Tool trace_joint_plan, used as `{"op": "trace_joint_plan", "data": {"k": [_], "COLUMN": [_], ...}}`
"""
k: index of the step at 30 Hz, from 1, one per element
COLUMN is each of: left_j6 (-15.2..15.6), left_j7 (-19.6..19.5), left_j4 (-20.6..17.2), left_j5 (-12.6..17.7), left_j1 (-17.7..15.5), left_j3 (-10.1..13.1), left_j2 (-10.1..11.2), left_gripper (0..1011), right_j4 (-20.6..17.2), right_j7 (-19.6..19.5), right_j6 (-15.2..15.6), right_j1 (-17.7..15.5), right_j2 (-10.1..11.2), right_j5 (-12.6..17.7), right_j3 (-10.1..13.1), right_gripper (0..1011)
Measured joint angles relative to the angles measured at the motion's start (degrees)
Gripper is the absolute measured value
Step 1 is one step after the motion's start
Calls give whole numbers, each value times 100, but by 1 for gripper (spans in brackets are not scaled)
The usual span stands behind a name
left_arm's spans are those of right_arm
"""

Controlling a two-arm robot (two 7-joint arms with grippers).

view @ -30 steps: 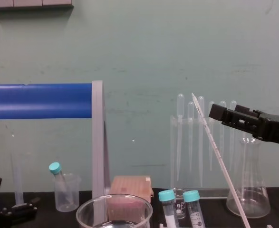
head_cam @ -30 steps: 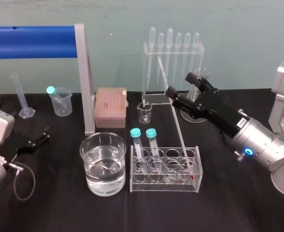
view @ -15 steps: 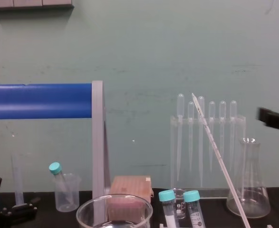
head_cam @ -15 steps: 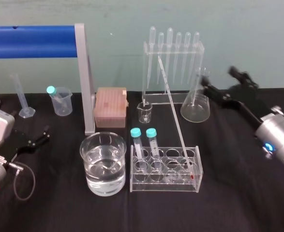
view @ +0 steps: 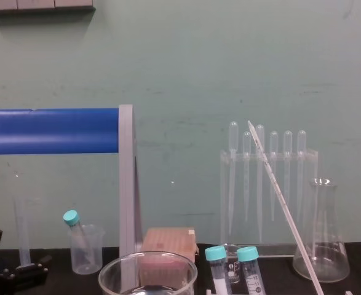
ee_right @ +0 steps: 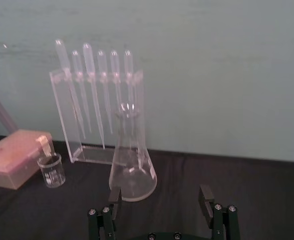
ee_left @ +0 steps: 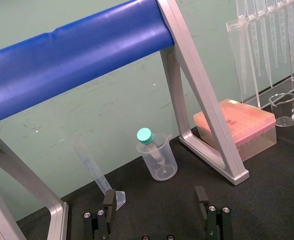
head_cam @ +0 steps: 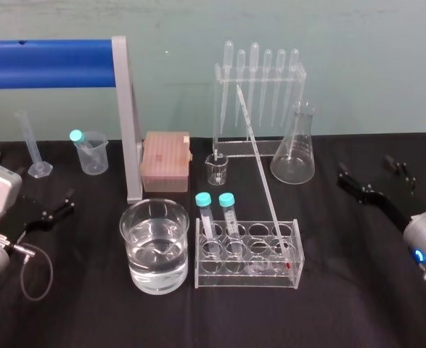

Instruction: Hold the thermometer with one hand and immerse one end into the beaker, then reinsert it into the test tube rack.

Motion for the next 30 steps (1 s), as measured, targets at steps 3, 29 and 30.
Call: {"op": "trace_joint_plan", "data": {"k": [3, 29, 30], "left_j6": [0, 0, 0], "left_j7": [0, 0, 0], "left_j4": [0, 0, 0], "left_j5": [0, 0, 0], "left_j1": [0, 0, 0], "left_j3": [0, 0, 0], "left_j2": [0, 0, 0], "left_gripper": [1008, 1008, 1008], "right_j4": [47, 62, 62], "right_j7": [7, 32, 32], "right_j6": [25, 31, 30], "right_j1": [-53, -62, -62], "right_j2": [-50, -67, -67], "right_j5": [0, 1, 1], "right_j3": [46, 55, 54], "right_gripper": [1000, 1000, 1000]}}
